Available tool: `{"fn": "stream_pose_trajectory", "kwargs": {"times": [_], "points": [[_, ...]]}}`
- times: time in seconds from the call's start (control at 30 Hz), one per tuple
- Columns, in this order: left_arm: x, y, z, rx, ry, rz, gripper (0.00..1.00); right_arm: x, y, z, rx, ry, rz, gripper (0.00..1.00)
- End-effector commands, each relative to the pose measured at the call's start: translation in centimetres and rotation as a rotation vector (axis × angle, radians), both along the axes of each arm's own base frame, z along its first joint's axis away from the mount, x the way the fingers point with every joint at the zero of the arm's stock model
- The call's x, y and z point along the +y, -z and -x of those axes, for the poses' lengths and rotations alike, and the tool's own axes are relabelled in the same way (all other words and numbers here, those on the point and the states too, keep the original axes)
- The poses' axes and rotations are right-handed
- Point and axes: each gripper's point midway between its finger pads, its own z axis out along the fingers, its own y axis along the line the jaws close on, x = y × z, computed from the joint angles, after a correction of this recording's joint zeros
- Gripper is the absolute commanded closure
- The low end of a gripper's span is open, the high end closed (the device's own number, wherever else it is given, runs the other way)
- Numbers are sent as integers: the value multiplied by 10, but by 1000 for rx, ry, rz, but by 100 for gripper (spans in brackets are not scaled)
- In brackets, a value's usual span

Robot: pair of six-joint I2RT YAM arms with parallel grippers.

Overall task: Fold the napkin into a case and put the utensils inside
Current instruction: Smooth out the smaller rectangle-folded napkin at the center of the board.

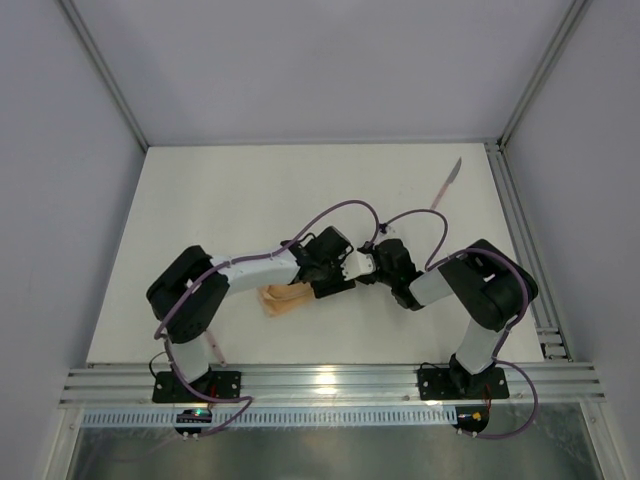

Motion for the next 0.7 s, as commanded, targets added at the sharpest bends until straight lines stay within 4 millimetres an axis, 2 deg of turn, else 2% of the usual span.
{"fn": "stream_pose_trajectory", "kwargs": {"times": [0.0,0.1,0.13,0.23,0.47,0.5,0.57,0.6,0.63,0.67], "points": [[-11,2,-12,-38,-51,44,41,3,-10,4,-15,-19,-27,96],[-11,12,-11,-21,-56,28,49,5,-11,6,-17,-23,-33,96],[-10,14,-10,-17,-56,25,58,5,-11,6,-17,-24,-34,96],[-9,12,-9,-19,-56,28,72,4,-11,6,-13,-20,-38,96],[6,15,-10,-67,-50,-15,90,4,-8,11,3,-28,-50,96],[6,16,-7,-56,-38,-6,90,4,-5,13,11,-32,-47,96],[2,13,3,-22,3,21,83,4,-6,14,11,-30,-54,96],[2,13,9,-2,29,26,75,4,-6,15,15,-31,-58,96],[-2,11,19,41,62,51,55,4,-7,15,14,-29,-65,96],[-1,5,22,49,69,59,50,5,-8,15,11,-32,-67,96]]}}
